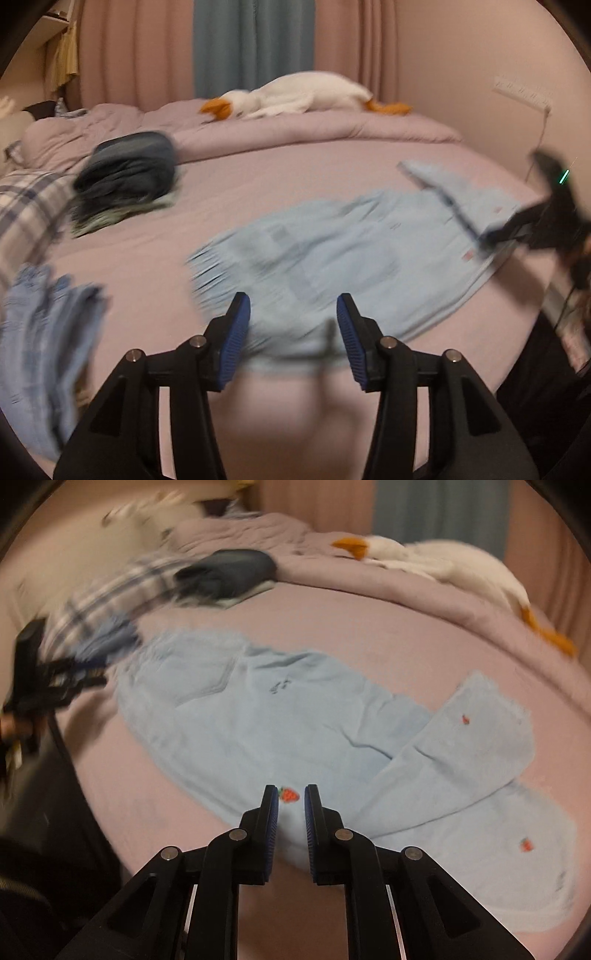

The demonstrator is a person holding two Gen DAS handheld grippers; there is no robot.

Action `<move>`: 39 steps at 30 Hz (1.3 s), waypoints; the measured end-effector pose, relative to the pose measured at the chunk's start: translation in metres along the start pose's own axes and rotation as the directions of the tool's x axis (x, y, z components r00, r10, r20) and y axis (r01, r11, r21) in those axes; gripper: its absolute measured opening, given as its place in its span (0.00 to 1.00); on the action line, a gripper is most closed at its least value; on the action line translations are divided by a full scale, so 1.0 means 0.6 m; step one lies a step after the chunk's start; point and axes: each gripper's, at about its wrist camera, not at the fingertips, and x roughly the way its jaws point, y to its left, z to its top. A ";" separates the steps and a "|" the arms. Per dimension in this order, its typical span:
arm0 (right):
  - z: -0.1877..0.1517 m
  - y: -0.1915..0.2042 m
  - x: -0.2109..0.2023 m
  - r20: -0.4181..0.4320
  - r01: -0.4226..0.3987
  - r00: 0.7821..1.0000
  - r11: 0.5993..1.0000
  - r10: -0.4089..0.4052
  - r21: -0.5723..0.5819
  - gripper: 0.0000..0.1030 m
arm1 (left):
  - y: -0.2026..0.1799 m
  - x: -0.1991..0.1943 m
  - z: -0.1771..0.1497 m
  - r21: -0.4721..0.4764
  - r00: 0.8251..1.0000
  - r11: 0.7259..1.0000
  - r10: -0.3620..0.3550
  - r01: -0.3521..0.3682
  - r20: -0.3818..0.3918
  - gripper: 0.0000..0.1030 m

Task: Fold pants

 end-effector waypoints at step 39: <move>-0.070 -0.327 -0.153 0.167 0.094 0.913 0.592 -0.371 0.801 0.03 | -0.152 0.186 0.050 -0.089 0.941 0.965 -0.259 0.245 -0.218 0.59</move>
